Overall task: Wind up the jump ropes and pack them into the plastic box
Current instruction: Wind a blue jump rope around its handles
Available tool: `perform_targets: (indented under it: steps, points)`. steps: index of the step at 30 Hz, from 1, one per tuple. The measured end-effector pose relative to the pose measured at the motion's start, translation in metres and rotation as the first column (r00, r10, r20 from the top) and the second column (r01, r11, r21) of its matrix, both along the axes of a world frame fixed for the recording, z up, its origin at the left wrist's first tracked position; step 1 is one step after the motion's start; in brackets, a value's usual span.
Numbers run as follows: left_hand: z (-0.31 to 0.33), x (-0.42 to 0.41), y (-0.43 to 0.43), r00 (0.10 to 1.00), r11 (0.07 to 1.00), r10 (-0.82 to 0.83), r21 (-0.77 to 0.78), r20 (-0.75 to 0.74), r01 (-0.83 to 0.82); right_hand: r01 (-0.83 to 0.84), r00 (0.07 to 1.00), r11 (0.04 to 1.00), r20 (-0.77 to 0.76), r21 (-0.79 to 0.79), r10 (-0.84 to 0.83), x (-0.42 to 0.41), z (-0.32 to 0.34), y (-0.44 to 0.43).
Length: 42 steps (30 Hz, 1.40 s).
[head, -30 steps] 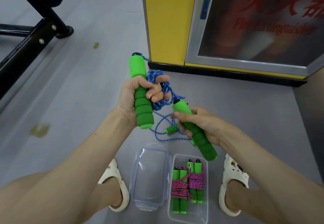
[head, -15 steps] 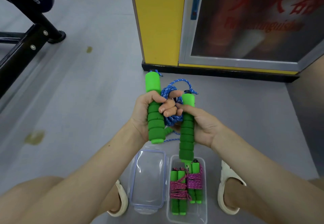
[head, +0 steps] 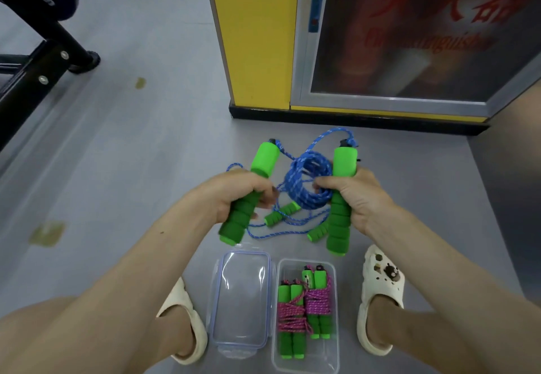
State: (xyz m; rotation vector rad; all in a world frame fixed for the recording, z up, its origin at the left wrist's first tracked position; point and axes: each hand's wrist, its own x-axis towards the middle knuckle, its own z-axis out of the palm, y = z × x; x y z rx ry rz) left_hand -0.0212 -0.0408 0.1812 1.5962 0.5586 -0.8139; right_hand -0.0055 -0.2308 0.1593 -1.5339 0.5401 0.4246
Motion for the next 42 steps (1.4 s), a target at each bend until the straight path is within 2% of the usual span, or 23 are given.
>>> perform_targets:
  steps: [1,5,8,11,13,15,18,19,20,23,28,31,38,42]
  points:
    - [-0.003,-0.001,0.002,1.0,0.998,-0.024,0.052,0.016,0.023,0.026,1.0,0.999,-0.001,-0.021,-0.026,0.003,-0.001,-0.005]
    - [-0.004,-0.009,-0.006,0.999,0.999,0.036,-0.036,0.027,-0.035,0.051,0.999,0.996,-0.013,-0.078,-0.053,0.005,-0.005,-0.008]
    - [-0.005,-0.008,-0.011,0.991,0.993,0.09,0.067,0.104,-0.097,0.127,0.991,0.988,-0.025,-0.084,-0.13,0.004,-0.007,-0.005]
    - [-0.006,-0.007,-0.015,0.984,0.984,0.13,0.108,0.119,-0.143,0.144,0.981,0.99,-0.132,0.005,-0.142,0.005,-0.003,-0.006]
    - [-0.007,-0.007,-0.02,0.984,0.981,0.088,0.159,0.154,-0.113,0.112,0.976,0.99,-0.198,0.086,-0.094,0.001,-0.001,-0.002]
    - [-0.008,-0.008,-0.026,0.967,0.975,0.062,0.192,0.246,-0.111,0.102,0.982,0.984,-0.17,0.147,-0.077,-0.002,0.002,0.004]
    - [-0.006,-0.011,-0.036,0.886,0.962,0.036,0.225,0.461,-0.156,0.081,0.997,0.984,-0.01,0.157,-0.08,0.003,0.003,0.005]
    - [-0.006,-0.014,-0.04,0.866,0.966,0.026,0.212,0.499,-0.151,0.076,0.997,0.983,-0.008,0.165,-0.075,0.004,0.003,0.004]
    - [-0.008,-0.016,-0.043,0.868,0.974,0.027,0.182,0.495,-0.134,0.076,0.996,0.979,-0.051,0.187,-0.068,0.004,0.001,0.004]
    - [-0.016,-0.026,-0.051,0.931,0.992,0.077,0.068,0.357,-0.109,0.067,0.983,0.965,-0.181,0.252,-0.021,-0.004,-0.005,0.011]
    - [-0.023,-0.03,-0.056,0.924,0.99,0.138,-0.033,0.357,-0.135,0.09,0.988,0.891,-0.153,0.445,-0.024,-0.002,0.0,0.016]
    - [-0.024,-0.028,-0.055,0.917,0.987,0.158,-0.045,0.367,-0.152,0.108,0.982,0.84,-0.189,0.532,-0.007,-0.002,0.002,0.017]
    - [-0.024,-0.028,-0.055,0.913,0.989,0.144,-0.083,0.381,-0.122,0.187,0.973,0.814,-0.216,0.551,-0.077,0.002,0.001,0.012]
    - [-0.021,-0.03,-0.052,0.905,0.997,0.067,-0.052,0.421,-0.049,0.22,0.969,0.83,-0.212,0.512,-0.126,0.004,-0.001,0.012]
